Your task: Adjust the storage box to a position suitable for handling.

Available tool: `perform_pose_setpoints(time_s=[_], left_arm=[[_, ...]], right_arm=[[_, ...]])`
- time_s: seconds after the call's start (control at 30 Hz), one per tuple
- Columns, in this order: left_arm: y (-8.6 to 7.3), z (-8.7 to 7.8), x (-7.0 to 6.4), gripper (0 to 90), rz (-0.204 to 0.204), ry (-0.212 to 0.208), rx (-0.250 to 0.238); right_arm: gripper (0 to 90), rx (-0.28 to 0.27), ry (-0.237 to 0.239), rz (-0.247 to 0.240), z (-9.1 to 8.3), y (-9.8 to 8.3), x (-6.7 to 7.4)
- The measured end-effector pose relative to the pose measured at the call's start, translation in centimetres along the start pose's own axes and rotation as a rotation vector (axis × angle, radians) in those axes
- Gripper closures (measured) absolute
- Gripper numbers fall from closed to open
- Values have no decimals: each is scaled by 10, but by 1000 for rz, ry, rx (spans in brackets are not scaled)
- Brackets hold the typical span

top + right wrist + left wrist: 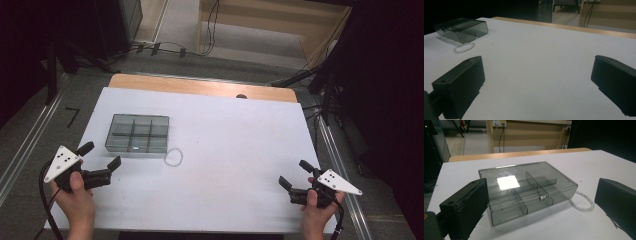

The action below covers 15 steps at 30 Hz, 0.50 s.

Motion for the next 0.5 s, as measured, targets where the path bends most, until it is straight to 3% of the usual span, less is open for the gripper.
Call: perform_pose_setpoints(time_s=[0.37,0.5], left_arm=[[23,17,9,0,-39,-39,39],[35,22,17,27,-49,-18,40]], right_arm=[[0,5,11,-6,1,0,6],[0,8,13,-7,1,0,7]])
Point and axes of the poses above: each handheld gripper's, and its own axes: z roughly forward along the jaws, y roughly out of its top, x roughly to its left, the point moved 4 cm from there along z, roughly forward along the jaws, and after that the axes turned 12 degrees about x, right-handed, at the moved point
